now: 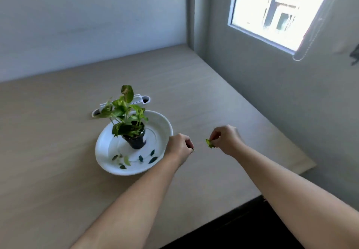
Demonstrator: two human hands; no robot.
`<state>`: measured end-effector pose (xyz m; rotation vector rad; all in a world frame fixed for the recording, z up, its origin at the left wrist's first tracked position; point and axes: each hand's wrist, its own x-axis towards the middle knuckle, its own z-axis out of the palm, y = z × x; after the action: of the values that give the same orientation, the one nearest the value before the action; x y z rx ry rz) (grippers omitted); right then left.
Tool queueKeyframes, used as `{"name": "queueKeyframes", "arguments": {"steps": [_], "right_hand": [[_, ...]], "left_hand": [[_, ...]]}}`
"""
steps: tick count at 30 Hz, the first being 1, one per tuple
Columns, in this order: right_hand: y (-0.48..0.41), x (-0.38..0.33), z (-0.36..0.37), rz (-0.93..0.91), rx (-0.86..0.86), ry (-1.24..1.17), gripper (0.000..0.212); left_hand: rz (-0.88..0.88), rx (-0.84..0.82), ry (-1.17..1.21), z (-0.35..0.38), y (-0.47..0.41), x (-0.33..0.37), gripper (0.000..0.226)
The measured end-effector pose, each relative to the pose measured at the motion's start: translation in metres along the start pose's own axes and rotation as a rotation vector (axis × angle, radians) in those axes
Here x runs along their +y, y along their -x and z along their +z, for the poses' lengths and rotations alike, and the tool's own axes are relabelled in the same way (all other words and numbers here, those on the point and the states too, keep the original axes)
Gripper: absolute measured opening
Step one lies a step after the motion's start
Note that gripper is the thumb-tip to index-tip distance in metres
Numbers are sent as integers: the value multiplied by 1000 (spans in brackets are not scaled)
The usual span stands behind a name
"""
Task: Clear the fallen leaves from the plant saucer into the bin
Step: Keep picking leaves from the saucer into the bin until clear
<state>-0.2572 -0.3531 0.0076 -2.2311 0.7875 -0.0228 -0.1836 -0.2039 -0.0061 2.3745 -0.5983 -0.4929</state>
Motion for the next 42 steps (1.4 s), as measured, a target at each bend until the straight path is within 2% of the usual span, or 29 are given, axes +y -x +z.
{"name": "queueKeyframes", "arguments": {"steps": [7,11,14,18,20,22,25,28,30,35,42], "right_hand": [[80,183,-162,271,287,-18,8],[151,288,-216,489,445,-95,9],[197,351,-221,664,525,-161,9],[237,416,-192,861,563,-255,13],[248,429,-172,893,563,-280,27],[257,471,-142,990,571,-330,35],[261,509,-108,1082,564,-371,26],[253,535,-95,1129,603,-386,6],[244,550,-92,1146,627,-395,8],[235,560,-94,1146,586,-392,27],[242,530,-128,1093,589,-391,17]], "left_hand": [[337,-231,-29,159,15,189,9],[532,-402,-92,258,50,269,11],[624,-572,-173,320,77,304,13],[670,-744,-259,395,98,311,15],[657,-795,-303,415,101,297,15],[674,-904,-377,471,102,280,14],[632,-1017,-469,523,97,256,14],[610,-1028,-471,560,88,246,12],[625,-1021,-460,580,83,244,11],[663,-1114,-468,594,71,254,36],[699,-1041,-473,555,59,280,30]]}}
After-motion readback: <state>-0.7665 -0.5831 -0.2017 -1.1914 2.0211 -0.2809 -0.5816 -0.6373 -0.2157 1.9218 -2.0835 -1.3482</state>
